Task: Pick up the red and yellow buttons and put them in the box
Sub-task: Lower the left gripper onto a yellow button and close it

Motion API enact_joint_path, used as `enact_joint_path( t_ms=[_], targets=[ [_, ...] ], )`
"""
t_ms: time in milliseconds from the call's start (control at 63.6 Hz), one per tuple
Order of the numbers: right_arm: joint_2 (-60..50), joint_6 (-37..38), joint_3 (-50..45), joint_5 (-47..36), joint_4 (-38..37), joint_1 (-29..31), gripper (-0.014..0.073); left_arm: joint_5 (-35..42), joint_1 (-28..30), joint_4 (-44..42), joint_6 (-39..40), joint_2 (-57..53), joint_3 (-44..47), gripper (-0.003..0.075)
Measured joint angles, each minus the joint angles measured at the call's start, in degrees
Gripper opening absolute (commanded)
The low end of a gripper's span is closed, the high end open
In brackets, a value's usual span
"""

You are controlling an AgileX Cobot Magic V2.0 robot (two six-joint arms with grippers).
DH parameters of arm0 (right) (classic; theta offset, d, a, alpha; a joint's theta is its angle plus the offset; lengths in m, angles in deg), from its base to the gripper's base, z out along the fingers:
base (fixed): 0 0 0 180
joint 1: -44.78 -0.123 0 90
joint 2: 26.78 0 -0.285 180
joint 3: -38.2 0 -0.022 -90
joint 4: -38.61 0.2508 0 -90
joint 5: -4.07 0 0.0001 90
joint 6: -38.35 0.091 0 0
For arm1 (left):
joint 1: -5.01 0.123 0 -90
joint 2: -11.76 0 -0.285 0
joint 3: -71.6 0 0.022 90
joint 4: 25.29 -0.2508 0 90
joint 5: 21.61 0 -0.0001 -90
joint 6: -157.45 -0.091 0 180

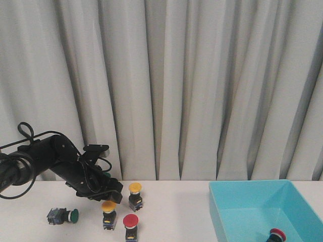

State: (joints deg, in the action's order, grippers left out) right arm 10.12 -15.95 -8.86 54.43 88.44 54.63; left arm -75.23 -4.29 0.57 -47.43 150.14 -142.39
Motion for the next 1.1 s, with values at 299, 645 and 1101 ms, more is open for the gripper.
enact_joint_path(
  t_ms=[299,645,1101],
  targets=[
    [0.0,0.0,0.0,0.0,0.0,0.0,-0.0004,0.9,0.0,-0.5,0.0,0.7,0.0,0.0468],
    [0.0,0.0,0.0,0.0,0.0,0.0,-0.0004,2.4,0.0,-1.9,0.0,0.7,0.0,0.0468],
    [0.0,0.0,0.0,0.0,0.0,0.0,-0.0004,2.4,0.0,-2.0,0.0,3.0,-0.2,0.0468]
  ],
)
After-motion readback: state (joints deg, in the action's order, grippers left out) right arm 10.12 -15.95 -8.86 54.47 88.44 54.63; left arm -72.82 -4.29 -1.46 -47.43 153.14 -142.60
